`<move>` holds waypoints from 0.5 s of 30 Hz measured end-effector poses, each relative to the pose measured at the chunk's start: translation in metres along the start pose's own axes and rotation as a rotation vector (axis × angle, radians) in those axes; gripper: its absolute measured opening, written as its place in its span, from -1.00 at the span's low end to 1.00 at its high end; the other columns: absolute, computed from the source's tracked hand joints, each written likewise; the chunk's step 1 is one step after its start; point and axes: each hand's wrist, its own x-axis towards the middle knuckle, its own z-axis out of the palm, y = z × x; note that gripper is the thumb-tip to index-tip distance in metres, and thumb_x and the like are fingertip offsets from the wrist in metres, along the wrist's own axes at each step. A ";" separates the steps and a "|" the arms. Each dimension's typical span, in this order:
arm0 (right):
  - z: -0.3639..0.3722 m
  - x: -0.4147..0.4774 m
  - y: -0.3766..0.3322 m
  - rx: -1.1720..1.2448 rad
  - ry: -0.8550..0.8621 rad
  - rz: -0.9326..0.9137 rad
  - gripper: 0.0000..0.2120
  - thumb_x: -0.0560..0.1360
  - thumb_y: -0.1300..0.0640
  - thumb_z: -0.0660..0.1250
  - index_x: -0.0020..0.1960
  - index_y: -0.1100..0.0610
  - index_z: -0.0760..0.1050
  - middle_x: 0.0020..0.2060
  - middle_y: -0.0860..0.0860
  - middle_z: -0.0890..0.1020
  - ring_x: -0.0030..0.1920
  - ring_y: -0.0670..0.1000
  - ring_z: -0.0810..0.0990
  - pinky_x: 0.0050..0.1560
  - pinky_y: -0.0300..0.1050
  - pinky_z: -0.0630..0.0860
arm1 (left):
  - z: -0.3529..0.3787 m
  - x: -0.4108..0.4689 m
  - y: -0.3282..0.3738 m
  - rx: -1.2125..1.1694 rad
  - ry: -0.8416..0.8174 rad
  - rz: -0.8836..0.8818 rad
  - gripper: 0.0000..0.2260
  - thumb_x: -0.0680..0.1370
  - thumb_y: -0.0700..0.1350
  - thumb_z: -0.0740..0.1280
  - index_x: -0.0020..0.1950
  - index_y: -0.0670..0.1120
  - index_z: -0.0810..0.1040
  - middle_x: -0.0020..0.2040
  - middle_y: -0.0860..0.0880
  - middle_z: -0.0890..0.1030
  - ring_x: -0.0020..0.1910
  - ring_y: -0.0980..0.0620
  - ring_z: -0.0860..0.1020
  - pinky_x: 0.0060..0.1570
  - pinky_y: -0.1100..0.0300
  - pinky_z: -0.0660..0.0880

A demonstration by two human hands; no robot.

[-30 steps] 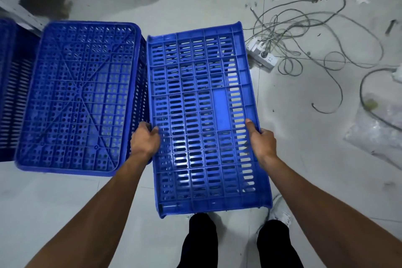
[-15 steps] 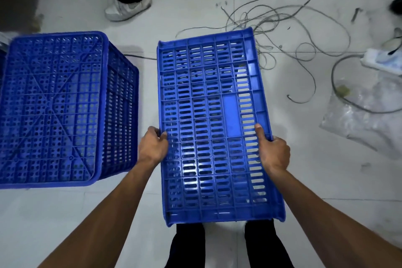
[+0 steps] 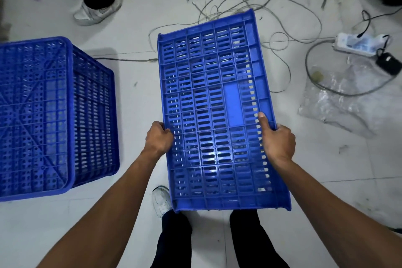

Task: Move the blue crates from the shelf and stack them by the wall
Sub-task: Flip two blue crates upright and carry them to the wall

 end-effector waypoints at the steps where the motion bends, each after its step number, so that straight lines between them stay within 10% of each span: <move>1: -0.004 0.000 0.001 -0.009 0.003 -0.004 -0.31 0.40 -0.52 0.12 -0.38 0.14 0.30 -0.41 0.08 0.52 -0.37 0.11 0.50 -0.28 0.00 0.47 | 0.003 -0.001 0.004 -0.002 -0.022 -0.009 -0.91 0.60 -0.22 0.18 0.09 -0.14 0.41 -0.05 -0.04 0.52 -0.10 -0.02 0.52 -0.09 0.11 0.44; 10: -0.013 -0.007 -0.003 -0.032 -0.045 -0.024 -0.37 0.44 -0.49 0.06 -0.30 0.10 0.28 -0.32 0.04 0.50 -0.27 0.11 0.51 -0.20 0.02 0.47 | 0.009 -0.008 0.019 -0.007 -0.100 -0.043 -0.75 0.49 -0.22 0.21 0.15 -0.23 0.46 0.02 -0.16 0.58 -0.14 -0.08 0.59 -0.16 0.05 0.55; 15: 0.003 -0.034 -0.010 -0.043 -0.100 -0.093 -0.52 0.45 -0.47 0.03 -0.26 -0.06 0.18 -0.24 0.02 0.50 -0.24 0.06 0.47 -0.18 -0.03 0.46 | 0.000 -0.017 0.030 0.132 0.072 0.175 -0.52 0.57 -0.10 0.26 0.47 -0.12 0.27 0.42 -0.10 0.34 0.23 -0.14 0.52 0.22 -0.09 0.50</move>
